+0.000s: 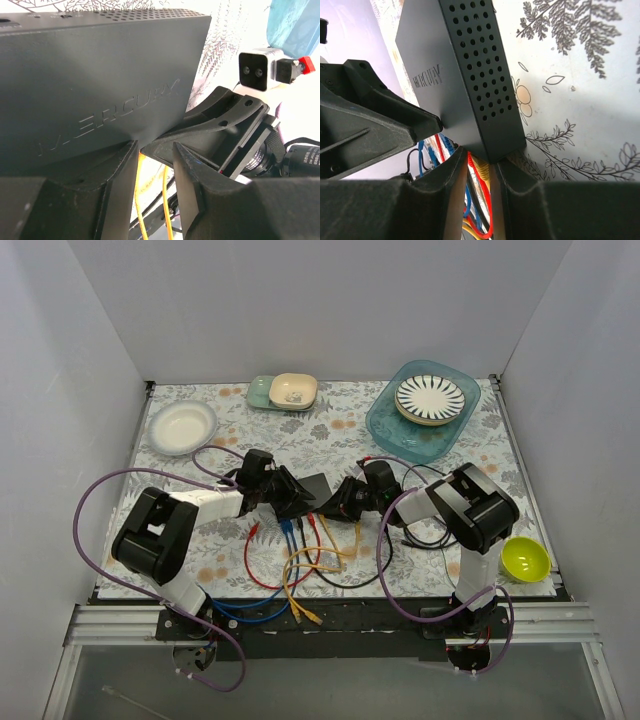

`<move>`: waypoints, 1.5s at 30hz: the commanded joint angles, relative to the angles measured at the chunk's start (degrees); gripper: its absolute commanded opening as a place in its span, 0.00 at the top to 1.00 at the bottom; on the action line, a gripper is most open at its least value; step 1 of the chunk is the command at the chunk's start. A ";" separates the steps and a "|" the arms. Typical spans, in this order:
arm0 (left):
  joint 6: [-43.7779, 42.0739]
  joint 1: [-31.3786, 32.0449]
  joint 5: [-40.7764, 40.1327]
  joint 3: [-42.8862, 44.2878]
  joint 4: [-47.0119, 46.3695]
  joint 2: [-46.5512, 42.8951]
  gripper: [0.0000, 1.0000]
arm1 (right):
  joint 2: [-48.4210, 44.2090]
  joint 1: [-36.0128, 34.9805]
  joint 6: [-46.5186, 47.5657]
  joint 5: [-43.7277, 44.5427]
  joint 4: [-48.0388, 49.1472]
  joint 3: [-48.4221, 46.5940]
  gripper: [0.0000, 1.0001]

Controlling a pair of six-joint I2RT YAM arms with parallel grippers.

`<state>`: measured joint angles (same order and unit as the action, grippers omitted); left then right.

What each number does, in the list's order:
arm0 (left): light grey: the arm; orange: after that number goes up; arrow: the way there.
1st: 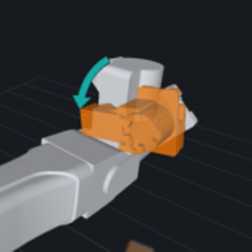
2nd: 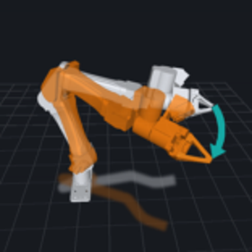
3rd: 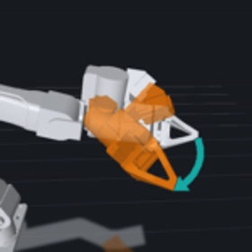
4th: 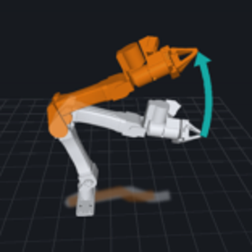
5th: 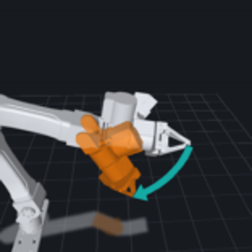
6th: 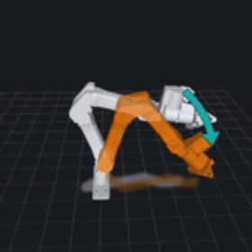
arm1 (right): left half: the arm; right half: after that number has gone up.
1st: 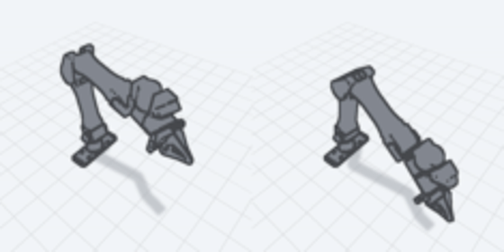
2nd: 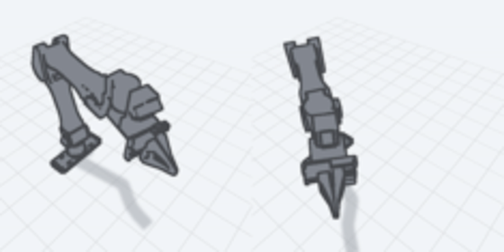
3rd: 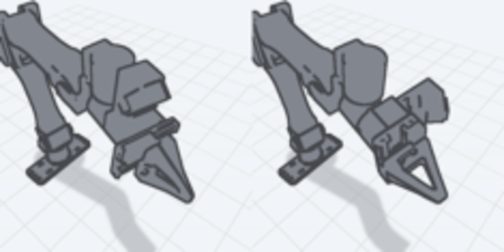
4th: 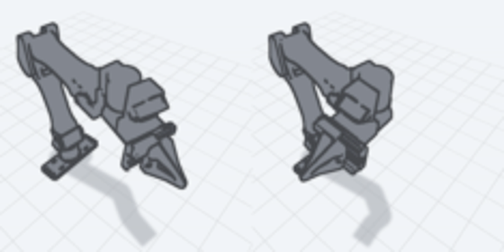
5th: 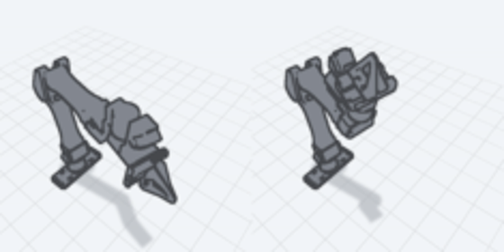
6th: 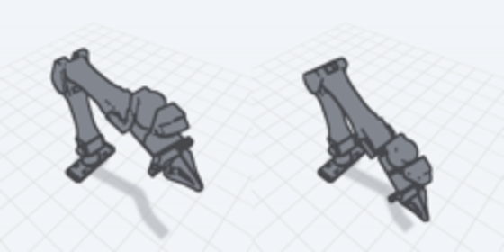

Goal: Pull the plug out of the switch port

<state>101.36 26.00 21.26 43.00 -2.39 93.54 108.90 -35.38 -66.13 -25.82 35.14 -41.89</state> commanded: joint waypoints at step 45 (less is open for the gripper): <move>-0.55 -0.86 -3.58 -2.40 1.07 -6.69 0.63 | -26.72 9.86 32.28 20.01 -46.29 4.36 0.99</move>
<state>102.63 26.20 23.53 38.98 -4.71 92.79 87.70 -31.44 -39.44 -17.50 2.26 -37.41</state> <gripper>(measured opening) 0.369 0.182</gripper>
